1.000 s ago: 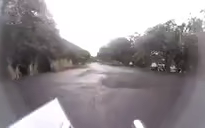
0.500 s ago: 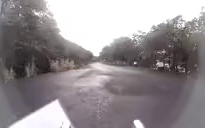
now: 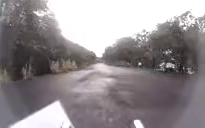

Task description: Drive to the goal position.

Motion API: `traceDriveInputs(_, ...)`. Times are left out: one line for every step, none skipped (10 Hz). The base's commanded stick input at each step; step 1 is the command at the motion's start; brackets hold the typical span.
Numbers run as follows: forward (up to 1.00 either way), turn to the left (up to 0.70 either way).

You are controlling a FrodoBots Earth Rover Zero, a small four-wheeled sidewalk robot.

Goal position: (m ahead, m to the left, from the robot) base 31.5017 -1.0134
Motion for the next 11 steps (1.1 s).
traceDriveInputs(1.0, 0.0)
traceDriveInputs(1.0, 0.0)
traceDriveInputs(1.0, 0.0)
traceDriveInputs(1.0, 0.0)
traceDriveInputs(1.0, 0.0)
traceDriveInputs(1.0, 0.0)
traceDriveInputs(1.0, 0.0)
traceDriveInputs(1.0, 0.0)
traceDriveInputs(1.0, 0.0)
traceDriveInputs(1.0, 0.0)
traceDriveInputs(1.0, 0.0)
